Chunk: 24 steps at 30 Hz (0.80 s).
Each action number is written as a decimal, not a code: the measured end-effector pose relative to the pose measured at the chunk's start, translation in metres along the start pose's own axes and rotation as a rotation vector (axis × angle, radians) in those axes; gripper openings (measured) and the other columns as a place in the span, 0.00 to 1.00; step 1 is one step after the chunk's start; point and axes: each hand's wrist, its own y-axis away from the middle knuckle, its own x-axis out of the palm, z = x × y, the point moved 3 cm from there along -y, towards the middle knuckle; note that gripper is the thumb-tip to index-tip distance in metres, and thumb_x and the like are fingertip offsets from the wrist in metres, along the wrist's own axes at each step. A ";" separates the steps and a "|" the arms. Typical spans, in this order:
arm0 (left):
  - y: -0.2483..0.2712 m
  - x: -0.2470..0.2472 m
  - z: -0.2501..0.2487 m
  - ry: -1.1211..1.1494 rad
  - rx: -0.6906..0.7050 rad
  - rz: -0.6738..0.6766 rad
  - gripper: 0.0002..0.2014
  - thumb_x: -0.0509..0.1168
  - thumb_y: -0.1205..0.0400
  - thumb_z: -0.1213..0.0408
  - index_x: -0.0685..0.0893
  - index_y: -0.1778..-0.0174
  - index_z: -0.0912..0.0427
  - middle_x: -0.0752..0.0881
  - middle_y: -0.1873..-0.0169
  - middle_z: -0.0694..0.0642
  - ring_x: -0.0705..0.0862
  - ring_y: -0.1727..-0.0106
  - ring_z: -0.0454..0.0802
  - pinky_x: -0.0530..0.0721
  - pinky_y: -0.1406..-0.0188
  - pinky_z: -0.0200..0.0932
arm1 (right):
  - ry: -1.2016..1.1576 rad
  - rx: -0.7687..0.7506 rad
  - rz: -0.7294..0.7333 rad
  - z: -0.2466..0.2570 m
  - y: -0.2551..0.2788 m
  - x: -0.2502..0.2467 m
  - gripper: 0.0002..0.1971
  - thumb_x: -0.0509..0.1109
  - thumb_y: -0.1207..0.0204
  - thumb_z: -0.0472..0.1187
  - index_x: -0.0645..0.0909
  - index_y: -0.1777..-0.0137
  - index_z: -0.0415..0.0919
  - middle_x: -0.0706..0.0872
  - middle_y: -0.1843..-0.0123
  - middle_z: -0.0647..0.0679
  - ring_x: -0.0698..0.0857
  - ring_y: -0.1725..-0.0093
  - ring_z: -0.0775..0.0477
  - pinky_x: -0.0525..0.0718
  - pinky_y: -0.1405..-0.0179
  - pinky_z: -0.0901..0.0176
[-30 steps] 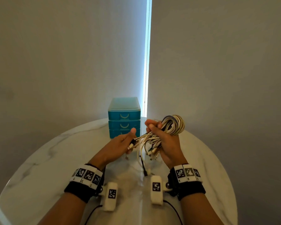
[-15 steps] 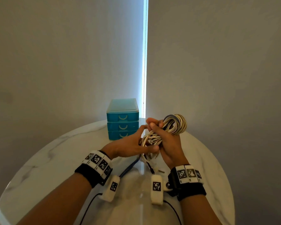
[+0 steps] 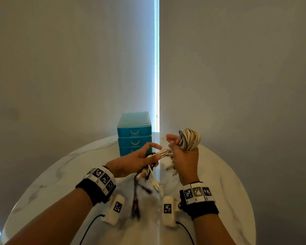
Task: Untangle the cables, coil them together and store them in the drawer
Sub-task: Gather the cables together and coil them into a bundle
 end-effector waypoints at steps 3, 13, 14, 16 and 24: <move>-0.004 -0.002 -0.008 -0.095 0.002 -0.069 0.16 0.60 0.08 0.42 0.77 0.26 0.39 0.86 0.51 0.53 0.82 0.55 0.46 0.84 0.60 0.36 | 0.069 -0.113 -0.017 -0.001 -0.001 -0.002 0.12 0.71 0.13 0.29 0.91 0.36 0.39 0.96 0.42 0.50 0.95 0.49 0.60 0.96 0.49 0.56; -0.007 -0.022 -0.028 -0.279 -0.174 -0.083 0.13 0.60 0.05 0.48 0.85 0.44 0.52 0.87 0.62 0.49 0.79 0.67 0.42 0.80 0.62 0.39 | 0.441 -0.103 0.184 -0.008 -0.005 0.013 0.27 0.83 0.28 0.66 0.83 0.39 0.50 0.90 0.58 0.53 0.91 0.61 0.54 0.90 0.70 0.62; -0.005 -0.026 -0.030 -0.306 -0.184 -0.070 0.13 0.59 0.05 0.50 0.85 0.45 0.52 0.86 0.62 0.49 0.80 0.65 0.42 0.80 0.61 0.38 | 0.427 -0.090 0.239 -0.006 -0.003 0.015 0.32 0.82 0.33 0.72 0.82 0.40 0.50 0.89 0.60 0.54 0.89 0.62 0.57 0.86 0.72 0.68; 0.000 -0.033 -0.033 -0.333 -0.203 -0.041 0.13 0.59 0.05 0.52 0.86 0.49 0.53 0.86 0.62 0.50 0.80 0.64 0.42 0.80 0.60 0.37 | 0.366 -0.086 0.368 -0.006 0.000 0.022 0.39 0.83 0.43 0.78 0.81 0.42 0.51 0.87 0.62 0.56 0.88 0.64 0.62 0.84 0.68 0.70; 0.009 -0.033 -0.026 -0.254 -0.338 -0.013 0.12 0.58 0.05 0.61 0.84 0.50 0.57 0.83 0.71 0.47 0.78 0.73 0.40 0.80 0.65 0.36 | 0.566 -0.175 0.638 -0.001 0.019 0.042 0.51 0.92 0.50 0.67 0.76 0.27 0.54 0.88 0.40 0.62 0.88 0.41 0.60 0.86 0.43 0.68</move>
